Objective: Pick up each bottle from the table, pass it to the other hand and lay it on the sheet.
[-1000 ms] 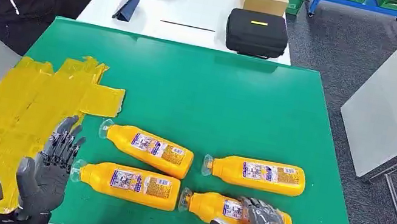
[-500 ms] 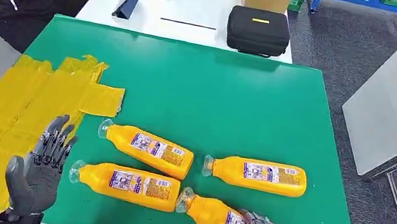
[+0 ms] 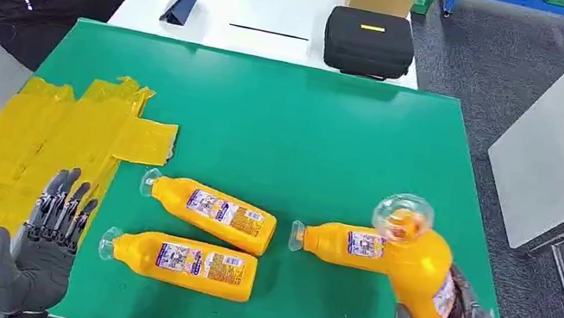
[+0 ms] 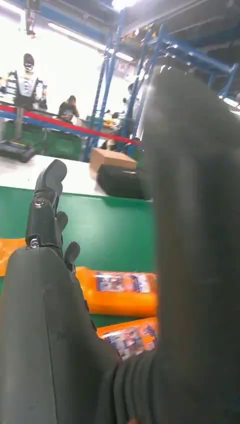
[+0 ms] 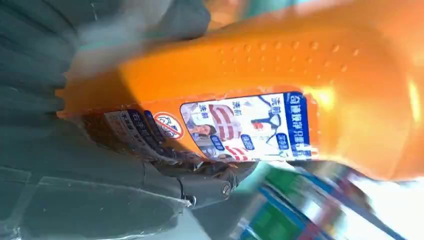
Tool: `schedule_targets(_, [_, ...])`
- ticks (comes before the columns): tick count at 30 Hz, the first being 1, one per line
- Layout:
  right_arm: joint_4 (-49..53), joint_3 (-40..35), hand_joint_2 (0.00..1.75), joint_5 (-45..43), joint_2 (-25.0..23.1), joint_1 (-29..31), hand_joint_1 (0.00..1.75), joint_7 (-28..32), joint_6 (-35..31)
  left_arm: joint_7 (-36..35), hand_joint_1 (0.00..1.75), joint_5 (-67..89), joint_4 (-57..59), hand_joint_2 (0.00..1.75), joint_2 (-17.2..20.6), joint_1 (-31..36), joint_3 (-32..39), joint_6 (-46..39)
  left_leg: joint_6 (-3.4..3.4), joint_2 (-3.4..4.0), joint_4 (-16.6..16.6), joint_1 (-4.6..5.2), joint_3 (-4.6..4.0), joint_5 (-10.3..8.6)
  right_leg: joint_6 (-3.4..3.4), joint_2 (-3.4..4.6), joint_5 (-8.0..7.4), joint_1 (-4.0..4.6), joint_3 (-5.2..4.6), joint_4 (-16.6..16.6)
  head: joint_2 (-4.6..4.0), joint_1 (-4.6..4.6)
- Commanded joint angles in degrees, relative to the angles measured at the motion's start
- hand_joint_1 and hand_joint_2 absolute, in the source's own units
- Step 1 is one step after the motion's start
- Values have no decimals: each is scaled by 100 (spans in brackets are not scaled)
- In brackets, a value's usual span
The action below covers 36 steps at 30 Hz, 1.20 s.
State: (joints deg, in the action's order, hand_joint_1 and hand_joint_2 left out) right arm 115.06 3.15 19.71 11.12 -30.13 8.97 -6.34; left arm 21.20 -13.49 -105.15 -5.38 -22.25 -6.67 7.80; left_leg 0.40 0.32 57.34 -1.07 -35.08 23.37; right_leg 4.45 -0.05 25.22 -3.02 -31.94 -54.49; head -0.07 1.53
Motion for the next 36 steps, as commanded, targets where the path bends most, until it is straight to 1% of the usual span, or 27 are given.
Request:
schedule_targets(1, [-308,-1317,175,-492,-360,769,175,164,-566,-3,0,-454,819,175,511,659,-932,-196,-6,19,-18,-13,33,0,-42,18,-6,17,24,16,0,2])
schedule_targets(3, [-554,-1638,175,-887,-233,950,175,242,-471,-80,0,-666,797,175,678,690,-1173,-266,-3,10,-11,-14,22,-4,-30,8,-6,16,19,11,0,0])
schedule_targets(4, [-987,-1997,175,-1055,-341,1354,175,309,-338,-78,0,-791,924,175,1043,892,-1439,-320,-3,9,-11,-16,30,-6,-47,7,-5,20,21,12,0,0])
schedule_targets(5, [-1368,-2194,175,-1170,-520,1705,175,309,-268,-51,0,-914,993,175,1093,1013,-1473,-351,-6,15,-11,-17,35,-8,-41,12,-7,20,-26,11,0,-2])
schedule_targets(6, [-1900,-2481,175,-1177,-691,2190,175,282,-188,-40,0,-999,1010,175,1118,1158,-1519,-371,-7,26,-21,-19,36,-15,-45,22,-15,21,-26,21,0,-2])
schedule_targets(8, [-2671,-2786,175,-1033,-1024,2891,175,115,-117,-104,0,-1006,945,175,1077,1321,-1573,-504,-8,52,-32,-25,35,-23,-55,48,-31,28,-30,32,0,-2])
schedule_targets(9, [-2858,-2837,175,-999,-1133,3064,175,87,-156,-168,0,-1002,906,175,1061,1367,-1608,-569,-4,51,-27,-24,15,-29,-39,46,-36,25,-12,27,0,-2])
schedule_targets(10, [-2873,-2843,175,-994,-1144,3084,175,81,-161,-181,0,-1001,896,175,1058,1371,-1616,-581,-8,53,-30,-24,25,-37,-51,50,-48,27,8,28,0,-2])
schedule_targets(12, [-3029,-2968,175,-945,-1201,3270,175,-65,-17,-196,0,-945,843,175,1070,1403,-1686,-622,-11,48,-18,-21,-2,-50,-54,41,-61,24,-21,9,0,0])
schedule_targets(14, [-3609,-3249,175,-735,-1510,3812,175,-305,103,-193,0,-769,767,175,1037,1525,-1792,-762,-12,38,-13,-24,-1,-60,-59,30,-54,28,-22,3,0,0])
schedule_targets(15, [-3756,-3329,175,-653,-1574,3950,175,-371,84,-218,0,-710,761,175,1019,1574,-1828,-801,-7,33,-9,-21,-12,-66,-38,24,-54,24,-31,2,0,-2])
schedule_targets(16, [-4009,-3461,175,-515,-1684,4168,175,-420,41,-302,0,-712,784,175,981,1667,-1877,-827,-5,48,-8,-26,-9,-66,-55,39,-58,30,-35,0,0,-2])
schedule_targets(17, [-4170,-3550,175,-460,-1737,4314,175,-480,40,-385,0,-668,867,175,922,1793,-1913,-909,-7,49,-7,-24,-21,-69,-40,39,-60,26,-32,-2,0,0])
schedule_targets(19, [-4369,-3700,175,-308,-1778,4501,175,-593,11,-424,0,-619,1026,175,807,2007,-1963,-1026,-6,43,-8,-23,-32,-81,-38,34,-71,25,-39,-4,0,-2])
schedule_targets(21, [-4571,-3859,175,-186,-1795,4698,175,-696,65,-450,0,-536,1201,175,732,2293,-2028,-1186,-1,29,-7,-22,-37,-88,-64,21,-77,26,-45,-6,0,-2])
schedule_targets(22, [-4625,-3889,175,-191,-1815,4755,175,-688,72,-479,0,-509,1252,175,707,2399,-2052,-1253,-3,18,-7,-21,-47,-95,-40,9,-80,23,-52,-4,0,0])
schedule_targets(24, [-4683,-4016,175,-83,-1824,4866,175,-728,92,-547,0,-572,1304,175,640,2523,-2049,-1317,4,9,-4,-23,-51,-101,-54,-1,-79,27,-53,-6,0,-2])
schedule_targets(25, [-4675,-4035,175,-63,-1841,4882,175,-747,89,-555,0,-582,1311,175,625,2549,-2057,-1324,1,11,-4,-19,-55,-102,-32,1,-79,21,-55,-5,0,-2])
schedule_targets(26, [-4675,-4035,175,-63,-1841,4882,175,-747,89,-555,0,-582,1311,175,625,2549,-2057,-1324,4,12,-3,-19,-55,-102,-45,3,-81,22,-56,-8,0,-2])
schedule_targets(27, [-4654,-4115,175,28,-1838,4918,175,-814,100,-585,0,-627,1334,175,614,2576,-2085,-1350,7,16,-3,-20,-61,-104,-35,7,-83,22,-58,-7,0,-2])
schedule_targets(29, [-4634,-4225,175,154,-1841,4949,175,-886,119,-612,0,-697,1356,175,608,2610,-2122,-1397,8,14,-1,-18,-58,-100,-46,6,-81,23,-56,-9,0,-4])
schedule_targets(30, [-4685,-4537,175,418,-1739,5094,175,-946,182,-634,0,-768,1386,175,574,2651,-2137,-1462,7,14,-3,-19,-55,-99,-50,6,-80,23,-54,-8,0,-2])
schedule_targets(31, [-4744,-4573,175,406,-1732,5136,175,-943,193,-637,0,-780,1392,175,568,2676,-2150,-1478,6,13,-3,-17,-60,-102,-34,5,-82,20,-57,-7,0,-2])
schedule_targets(33, [-4833,-4664,175,419,-1711,5194,175,-928,203,-651,0,-822,1411,175,563,2700,-2162,-1522,6,10,-2,-17,-65,-103,-30,2,-82,20,-60,-7,0,-2])
schedule_targets(34, [-4839,-4682,175,431,-1710,5175,175,-911,186,-652,0,-824,1415,175,566,2703,-2161,-1524,6,11,-3,-18,-61,-101,-43,2,-81,22,-58,-7,0,-2])
schedule_targets(35, [-4839,-4682,175,431,-1710,5175,175,-911,186,-652,0,-824,1415,175,566,2703,-2161,-1524,6,11,-2,-18,-69,-103,-32,3,-83,21,-66,-6,0,-2])
schedule_targets(36, [-4895,-4882,175,657,-1677,5225,175,-944,182,-663,0,-890,1428,175,555,2691,-2136,-1574,6,10,-2,-20,-63,-100,-43,2,-80,24,-60,-6,0,0])
